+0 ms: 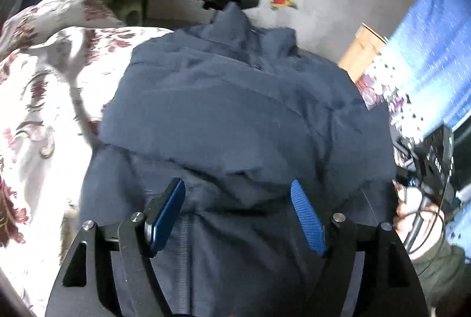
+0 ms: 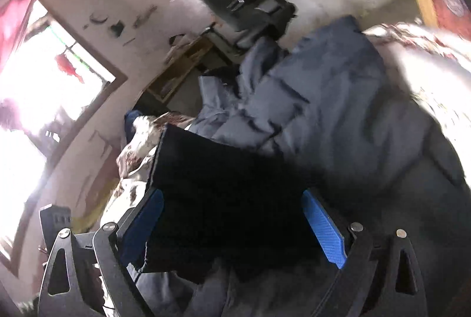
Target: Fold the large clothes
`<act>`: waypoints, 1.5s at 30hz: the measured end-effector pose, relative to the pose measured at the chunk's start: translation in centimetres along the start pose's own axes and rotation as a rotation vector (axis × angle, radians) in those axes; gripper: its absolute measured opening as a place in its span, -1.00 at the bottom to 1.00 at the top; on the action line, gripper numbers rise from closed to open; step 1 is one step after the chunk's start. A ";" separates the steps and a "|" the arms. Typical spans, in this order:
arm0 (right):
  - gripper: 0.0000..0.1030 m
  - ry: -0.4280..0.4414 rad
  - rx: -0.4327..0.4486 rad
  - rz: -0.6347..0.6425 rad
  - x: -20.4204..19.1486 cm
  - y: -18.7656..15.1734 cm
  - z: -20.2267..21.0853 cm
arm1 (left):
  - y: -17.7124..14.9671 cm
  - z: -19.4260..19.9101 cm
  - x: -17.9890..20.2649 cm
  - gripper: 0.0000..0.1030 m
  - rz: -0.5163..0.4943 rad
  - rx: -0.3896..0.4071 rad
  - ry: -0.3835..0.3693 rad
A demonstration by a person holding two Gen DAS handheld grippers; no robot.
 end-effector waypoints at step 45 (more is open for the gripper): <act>-0.18 -0.506 0.058 0.438 -4.3 3.9 -2.0 | 5.5 -2.7 -4.1 0.88 -0.020 0.017 0.254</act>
Point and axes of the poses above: each gripper's, at about its wrist camera, not at the fingertips, and z roughly against the way its jaws point, x to its right, y to its top, the point moved 4 cm from there along -z, roughly the way its jaws point, and after that the axes turned 2 degrees about -z, right-handed, at the moved point
